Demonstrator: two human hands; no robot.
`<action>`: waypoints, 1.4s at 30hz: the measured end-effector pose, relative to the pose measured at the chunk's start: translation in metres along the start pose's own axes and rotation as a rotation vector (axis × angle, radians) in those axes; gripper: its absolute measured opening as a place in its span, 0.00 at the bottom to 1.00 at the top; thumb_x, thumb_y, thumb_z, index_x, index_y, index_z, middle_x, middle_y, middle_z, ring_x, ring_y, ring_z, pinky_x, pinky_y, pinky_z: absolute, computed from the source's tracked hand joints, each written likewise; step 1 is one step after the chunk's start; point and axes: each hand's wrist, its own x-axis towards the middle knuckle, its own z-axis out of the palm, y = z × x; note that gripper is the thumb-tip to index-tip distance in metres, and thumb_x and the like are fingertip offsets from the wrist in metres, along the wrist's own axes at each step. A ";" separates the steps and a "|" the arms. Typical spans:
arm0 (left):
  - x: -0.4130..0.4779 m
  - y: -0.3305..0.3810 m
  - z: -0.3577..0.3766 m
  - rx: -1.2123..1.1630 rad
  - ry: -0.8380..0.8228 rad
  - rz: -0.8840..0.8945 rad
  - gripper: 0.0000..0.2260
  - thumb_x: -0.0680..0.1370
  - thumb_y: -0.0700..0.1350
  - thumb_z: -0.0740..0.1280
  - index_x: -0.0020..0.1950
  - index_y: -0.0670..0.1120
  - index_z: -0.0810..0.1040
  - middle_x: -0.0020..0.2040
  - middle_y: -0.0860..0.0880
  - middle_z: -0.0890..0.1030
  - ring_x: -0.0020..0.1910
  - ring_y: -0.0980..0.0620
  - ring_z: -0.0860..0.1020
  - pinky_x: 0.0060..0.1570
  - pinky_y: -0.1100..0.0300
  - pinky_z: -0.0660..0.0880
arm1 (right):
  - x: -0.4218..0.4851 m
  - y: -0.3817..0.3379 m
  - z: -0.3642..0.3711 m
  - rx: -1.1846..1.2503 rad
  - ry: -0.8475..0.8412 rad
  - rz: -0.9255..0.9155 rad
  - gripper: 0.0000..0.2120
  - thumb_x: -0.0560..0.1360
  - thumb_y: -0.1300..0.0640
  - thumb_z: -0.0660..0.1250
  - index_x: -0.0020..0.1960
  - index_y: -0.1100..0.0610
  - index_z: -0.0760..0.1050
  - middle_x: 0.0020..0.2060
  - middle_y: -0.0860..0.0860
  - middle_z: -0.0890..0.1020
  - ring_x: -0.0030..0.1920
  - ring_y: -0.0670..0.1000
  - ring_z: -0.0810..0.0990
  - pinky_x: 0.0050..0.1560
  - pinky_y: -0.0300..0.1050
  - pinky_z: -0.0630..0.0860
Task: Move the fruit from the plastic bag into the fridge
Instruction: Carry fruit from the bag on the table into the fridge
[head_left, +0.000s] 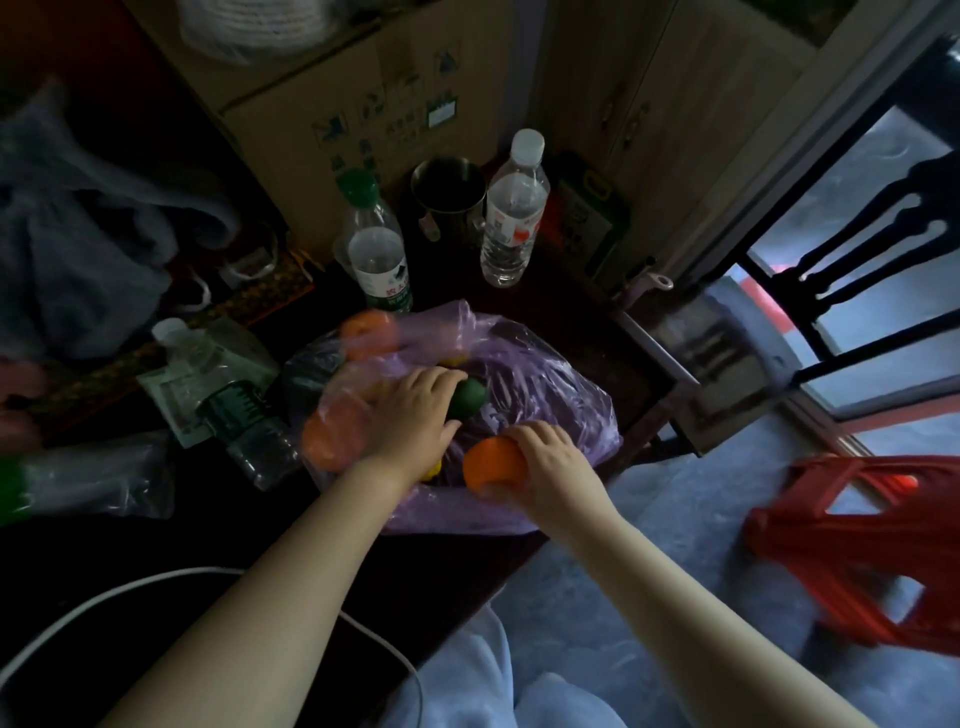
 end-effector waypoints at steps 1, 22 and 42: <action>-0.005 0.002 -0.006 -0.006 0.018 -0.005 0.25 0.73 0.46 0.71 0.67 0.46 0.70 0.63 0.47 0.74 0.63 0.44 0.71 0.63 0.49 0.69 | -0.002 -0.003 -0.005 0.037 0.064 0.003 0.35 0.66 0.39 0.72 0.66 0.55 0.70 0.63 0.52 0.73 0.63 0.55 0.69 0.62 0.48 0.66; -0.171 0.231 -0.152 -0.264 0.445 0.348 0.26 0.72 0.47 0.71 0.69 0.52 0.69 0.59 0.53 0.69 0.57 0.58 0.69 0.54 0.66 0.70 | -0.268 -0.037 -0.155 0.187 0.907 -0.007 0.33 0.68 0.48 0.75 0.68 0.50 0.65 0.66 0.47 0.69 0.64 0.46 0.66 0.59 0.43 0.69; -0.294 0.343 -0.124 -0.507 0.192 0.947 0.25 0.69 0.40 0.74 0.66 0.44 0.74 0.59 0.45 0.75 0.58 0.46 0.74 0.59 0.56 0.72 | -0.523 -0.103 -0.089 -0.073 1.290 0.663 0.31 0.67 0.52 0.74 0.68 0.52 0.67 0.65 0.48 0.70 0.65 0.48 0.67 0.65 0.46 0.65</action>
